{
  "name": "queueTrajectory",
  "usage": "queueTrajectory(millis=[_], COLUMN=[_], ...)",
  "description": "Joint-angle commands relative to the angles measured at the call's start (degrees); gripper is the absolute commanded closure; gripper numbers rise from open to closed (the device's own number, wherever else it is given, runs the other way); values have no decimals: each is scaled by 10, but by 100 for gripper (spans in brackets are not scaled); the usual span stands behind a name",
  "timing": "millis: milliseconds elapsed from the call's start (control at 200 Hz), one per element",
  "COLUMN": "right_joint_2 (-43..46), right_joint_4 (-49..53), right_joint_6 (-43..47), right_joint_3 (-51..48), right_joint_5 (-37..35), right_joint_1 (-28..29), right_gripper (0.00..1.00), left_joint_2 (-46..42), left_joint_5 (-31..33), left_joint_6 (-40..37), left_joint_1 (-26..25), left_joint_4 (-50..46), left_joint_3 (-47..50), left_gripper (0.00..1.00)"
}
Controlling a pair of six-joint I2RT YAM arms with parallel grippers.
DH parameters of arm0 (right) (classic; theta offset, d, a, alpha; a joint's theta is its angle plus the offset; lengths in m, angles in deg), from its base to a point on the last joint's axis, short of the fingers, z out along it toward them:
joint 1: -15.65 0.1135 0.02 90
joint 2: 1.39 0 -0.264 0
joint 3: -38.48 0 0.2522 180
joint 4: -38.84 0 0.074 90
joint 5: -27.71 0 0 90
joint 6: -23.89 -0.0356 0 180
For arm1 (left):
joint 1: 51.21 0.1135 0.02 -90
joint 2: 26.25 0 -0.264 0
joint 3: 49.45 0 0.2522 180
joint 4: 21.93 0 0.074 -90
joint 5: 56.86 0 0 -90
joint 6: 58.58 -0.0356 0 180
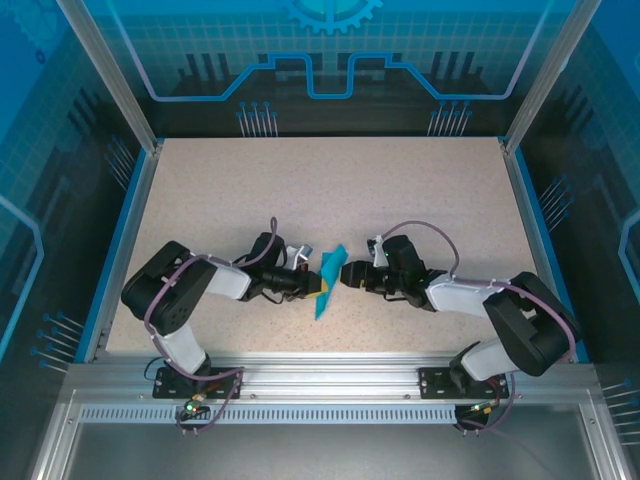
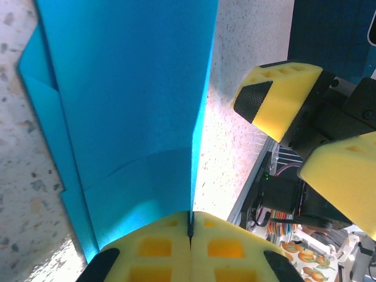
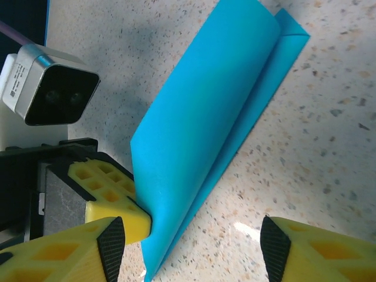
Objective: Fold a paper plane with a square sheet of paper (fold left side to right side)
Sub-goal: Fold the wing for the fifth time at the center of the table.
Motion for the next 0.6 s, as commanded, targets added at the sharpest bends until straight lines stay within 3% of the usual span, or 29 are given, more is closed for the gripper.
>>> queueTrajectory(millis=[0, 590], right_joint_2=[-22, -124], right_joint_4=[-31, -27], right_joint_6=[-20, -95], right_joint_3=[19, 88], right_joint_5=[-18, -69], right_joint_1=[13, 32], right_gripper=[37, 52], left_joint_2=[10, 14], left_joint_5=[-26, -28], left_joint_6=[-16, -21], left_joint_1=[11, 17], left_joint_4=[20, 10], left_joint_3=[9, 4], left_gripper=[100, 100])
